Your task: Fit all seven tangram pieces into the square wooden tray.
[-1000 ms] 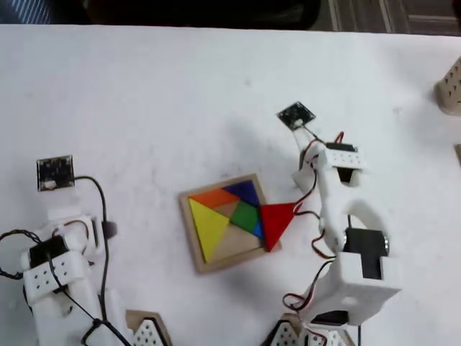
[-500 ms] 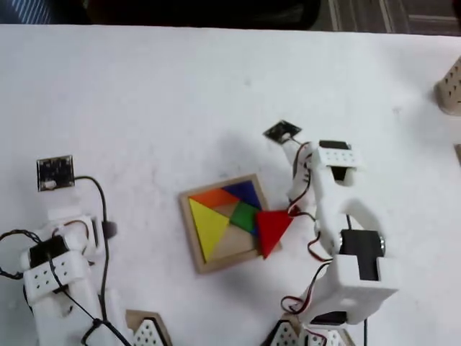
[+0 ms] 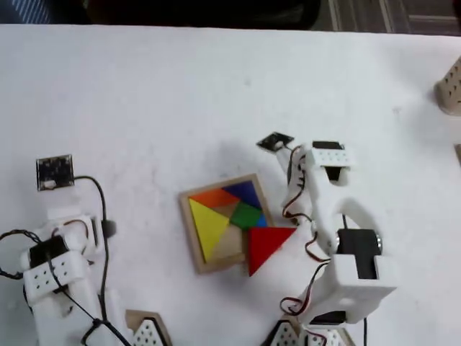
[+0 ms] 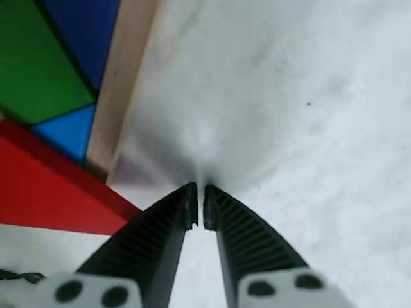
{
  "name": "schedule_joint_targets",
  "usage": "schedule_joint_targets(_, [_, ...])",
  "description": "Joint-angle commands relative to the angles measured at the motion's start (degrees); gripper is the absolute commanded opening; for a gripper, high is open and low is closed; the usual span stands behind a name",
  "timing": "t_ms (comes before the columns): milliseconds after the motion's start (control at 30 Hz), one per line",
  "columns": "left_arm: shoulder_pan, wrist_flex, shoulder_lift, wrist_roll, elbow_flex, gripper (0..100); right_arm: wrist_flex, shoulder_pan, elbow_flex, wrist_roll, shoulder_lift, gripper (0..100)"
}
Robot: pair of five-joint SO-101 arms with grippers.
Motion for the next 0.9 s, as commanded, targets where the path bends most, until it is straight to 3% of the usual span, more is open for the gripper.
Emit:
schedule_joint_targets(0, [-0.8, -1.4, -0.5, -0.5, 0.0, 11, 3.3, 2.6, -3.4, -0.3, -1.5, 1.8])
schedule_joint_targets(133, [-0.8, -1.4, -0.5, -0.5, 0.0, 11, 6.9, 6.1, -7.6, 0.0, -1.5, 1.8])
schedule_joint_targets(300, [-0.8, -1.4, -0.5, -0.5, 0.0, 11, 13.2, 9.2, -6.1, 8.2, -2.1, 1.8])
schedule_joint_targets(500, [-0.8, -1.4, -0.5, -0.5, 0.0, 11, 7.9, 10.9, 6.6, 8.8, -12.7, 1.8])
schedule_joint_targets(733, [-0.8, -1.4, -0.5, -0.5, 0.0, 11, -0.5, 0.0, 26.5, 8.1, -31.0, 1.8])
schedule_joint_targets(867, [-0.8, -1.4, -0.5, -0.5, 0.0, 11, -3.1, -8.0, 32.6, 0.5, -37.1, 1.8])
